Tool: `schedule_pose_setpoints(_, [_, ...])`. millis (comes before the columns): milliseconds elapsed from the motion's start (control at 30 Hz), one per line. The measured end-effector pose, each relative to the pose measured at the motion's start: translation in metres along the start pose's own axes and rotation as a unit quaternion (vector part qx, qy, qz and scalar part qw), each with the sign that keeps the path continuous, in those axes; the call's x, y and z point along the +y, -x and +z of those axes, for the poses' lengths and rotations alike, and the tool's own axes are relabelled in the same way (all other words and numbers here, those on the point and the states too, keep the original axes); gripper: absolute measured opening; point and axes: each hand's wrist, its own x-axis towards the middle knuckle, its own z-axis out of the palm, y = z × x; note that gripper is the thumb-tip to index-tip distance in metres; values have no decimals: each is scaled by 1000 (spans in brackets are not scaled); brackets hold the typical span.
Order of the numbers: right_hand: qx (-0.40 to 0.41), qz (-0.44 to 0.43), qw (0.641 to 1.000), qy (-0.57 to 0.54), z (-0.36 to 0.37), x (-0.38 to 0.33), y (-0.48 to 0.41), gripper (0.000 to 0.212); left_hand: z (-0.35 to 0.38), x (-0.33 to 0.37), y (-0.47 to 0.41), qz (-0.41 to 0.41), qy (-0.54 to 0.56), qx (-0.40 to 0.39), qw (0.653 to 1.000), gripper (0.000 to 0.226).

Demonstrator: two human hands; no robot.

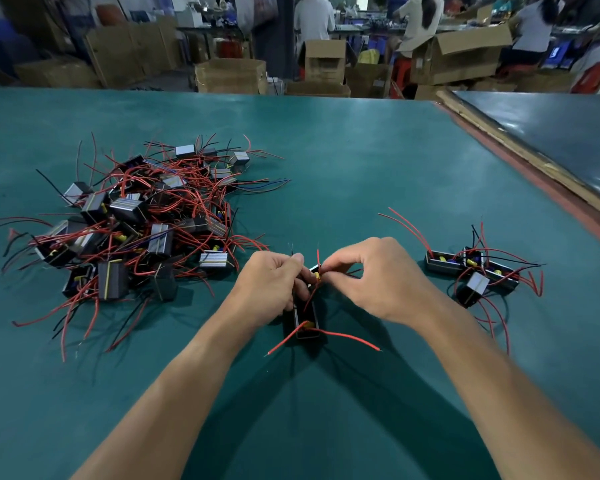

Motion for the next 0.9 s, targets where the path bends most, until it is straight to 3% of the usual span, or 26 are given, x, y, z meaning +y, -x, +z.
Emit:
schedule_pose_setpoints(100, [-2,5,1000,6,1,2,0,11,0,-3,-1,19,-10,5,1000,41])
schedule_pose_setpoints(300, [58,-2,997,48,-5,9,-2,15,0,-5,3,175,-131,73,973,22])
schedule_pose_setpoints(467, [75,-12,989,125,-2,7,0,12,1,-5,8,152,-184,68,969,28])
schedule_pose_setpoints(600, [71,-6,990,125,-5,3,2,10,0,-4,7,138,-193,72,969,29])
schedule_pose_setpoints(700, [34,11,997,74,-12,-2,3,16,1,-5,7,118,-194,84,970,29])
schedule_pose_setpoints(833, [-85,16,995,48,-23,-8,9,16,1,-5,6,123,-193,79,970,29])
schedule_pose_setpoints(900, [-138,16,990,13,-28,-9,12,26,1,-6,6,133,-190,84,969,26])
